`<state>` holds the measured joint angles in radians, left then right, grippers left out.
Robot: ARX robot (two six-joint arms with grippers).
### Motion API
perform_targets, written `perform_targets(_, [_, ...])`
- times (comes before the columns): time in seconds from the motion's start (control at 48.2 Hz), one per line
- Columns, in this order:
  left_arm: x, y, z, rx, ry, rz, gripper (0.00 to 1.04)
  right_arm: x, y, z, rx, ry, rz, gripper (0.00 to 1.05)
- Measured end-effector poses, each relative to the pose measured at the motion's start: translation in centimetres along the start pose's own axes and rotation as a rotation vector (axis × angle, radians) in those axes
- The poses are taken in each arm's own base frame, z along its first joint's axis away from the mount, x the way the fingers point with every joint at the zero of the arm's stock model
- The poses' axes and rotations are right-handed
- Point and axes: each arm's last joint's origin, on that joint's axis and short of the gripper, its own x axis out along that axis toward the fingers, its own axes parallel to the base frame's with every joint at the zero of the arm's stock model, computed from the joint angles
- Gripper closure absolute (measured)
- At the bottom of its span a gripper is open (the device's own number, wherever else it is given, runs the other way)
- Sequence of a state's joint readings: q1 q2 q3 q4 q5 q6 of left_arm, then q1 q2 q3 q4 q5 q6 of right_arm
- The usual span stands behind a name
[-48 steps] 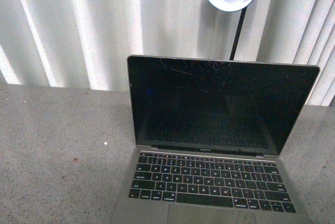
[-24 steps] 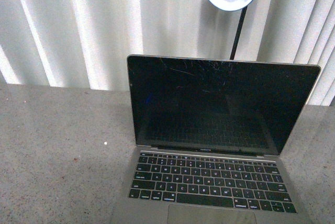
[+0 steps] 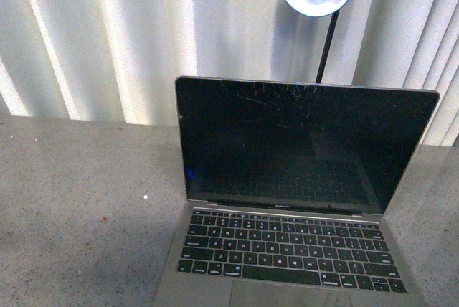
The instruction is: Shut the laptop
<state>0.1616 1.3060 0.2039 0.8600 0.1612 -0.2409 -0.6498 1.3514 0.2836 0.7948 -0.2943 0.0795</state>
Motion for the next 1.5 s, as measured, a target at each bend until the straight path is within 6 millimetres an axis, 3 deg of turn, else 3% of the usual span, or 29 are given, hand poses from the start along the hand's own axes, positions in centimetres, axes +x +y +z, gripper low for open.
perform_targets(0.062, [2.4,0.1,0.4,0.052,0.019,-0.019,0.07,1.8,-0.4,0.8,-0.031,-0.003,0.0,0.07])
perform_targets(0.166, [4.4,-0.3,1.4,0.121,0.008,-0.042,0.07,4.1,-0.7,2.4,-0.078,-0.03,0.006,0.07])
perform_targets(0.291, [7.8,-2.0,4.6,0.279,-0.065,-0.131,0.07,8.6,-0.2,6.0,-0.208,-0.097,0.057,0.07])
perform_targets(0.374, [9.5,-3.4,6.3,0.39,-0.092,-0.191,0.07,11.3,1.1,8.7,-0.34,-0.166,0.133,0.07])
perform_targets(0.561, [12.7,-7.1,9.1,0.754,-0.153,-0.302,0.07,15.0,4.9,13.6,-0.645,-0.291,0.353,0.07])
perform_targets(0.727, [14.2,-9.4,10.2,1.001,-0.201,-0.364,0.07,16.7,6.8,14.6,-0.851,-0.314,0.506,0.07])
perform_targets(0.831, [15.3,-11.2,10.9,1.187,-0.216,-0.411,0.07,17.5,8.1,14.2,-1.056,-0.302,0.625,0.07])
perform_targets(1.121, [17.5,-14.3,11.9,1.553,-0.238,-0.462,0.07,18.3,11.3,13.3,-1.413,-0.288,0.766,0.07])
perform_targets(1.495, [18.7,-18.2,13.6,1.805,-0.181,-0.575,0.07,18.9,15.8,13.6,-1.503,-0.23,0.923,0.07])
